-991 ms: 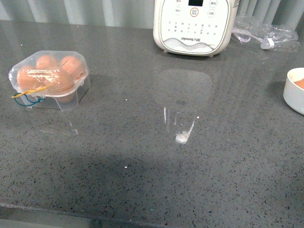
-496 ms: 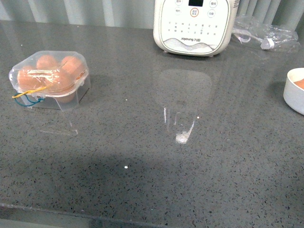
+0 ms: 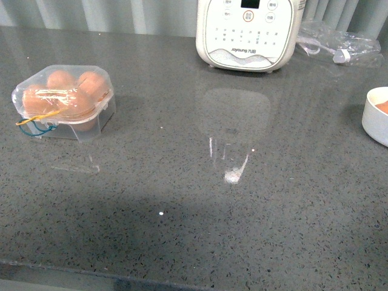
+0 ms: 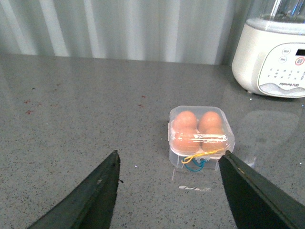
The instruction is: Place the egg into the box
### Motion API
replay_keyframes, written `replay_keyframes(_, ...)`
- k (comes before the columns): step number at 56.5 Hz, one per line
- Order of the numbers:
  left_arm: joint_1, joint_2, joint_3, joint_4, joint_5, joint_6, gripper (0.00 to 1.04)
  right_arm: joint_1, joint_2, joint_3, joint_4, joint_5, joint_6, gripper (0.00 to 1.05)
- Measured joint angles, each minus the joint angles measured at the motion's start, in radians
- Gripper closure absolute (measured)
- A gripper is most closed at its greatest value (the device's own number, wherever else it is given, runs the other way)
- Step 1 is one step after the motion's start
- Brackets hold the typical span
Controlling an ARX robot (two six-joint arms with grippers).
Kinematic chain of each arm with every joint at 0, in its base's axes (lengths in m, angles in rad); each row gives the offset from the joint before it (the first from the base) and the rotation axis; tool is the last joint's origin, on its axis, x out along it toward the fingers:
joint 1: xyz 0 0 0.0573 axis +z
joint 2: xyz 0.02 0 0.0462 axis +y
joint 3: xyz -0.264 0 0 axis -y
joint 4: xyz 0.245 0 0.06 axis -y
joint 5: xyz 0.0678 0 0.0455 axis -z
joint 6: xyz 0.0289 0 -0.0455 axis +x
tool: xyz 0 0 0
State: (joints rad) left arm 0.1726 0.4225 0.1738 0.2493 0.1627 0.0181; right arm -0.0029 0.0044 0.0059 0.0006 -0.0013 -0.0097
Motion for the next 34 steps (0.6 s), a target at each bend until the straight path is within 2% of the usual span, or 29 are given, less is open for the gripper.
replay_keyframes(10, -0.048, -0.053, -0.051, -0.006, -0.043, -0.009, 0.86, 0.0, 0.0, 0.0, 0.0, 0.0, 0.0, 0.07)
replay_keyframes(15, -0.126, -0.086, -0.068, -0.019, -0.149, -0.013, 1.0, 0.0, 0.0, 0.0, 0.0, 0.0, 0.0, 0.07)
replay_keyframes(21, -0.171, -0.126, -0.092, -0.034, -0.159, -0.019, 1.01, 0.0, 0.0, 0.0, 0.0, 0.0, 0.0, 0.07)
replay_keyframes(34, -0.173, -0.185, -0.121, -0.063, -0.163, -0.02, 1.01, 0.0, 0.0, 0.0, 0.0, 0.0, 0.0, 0.07)
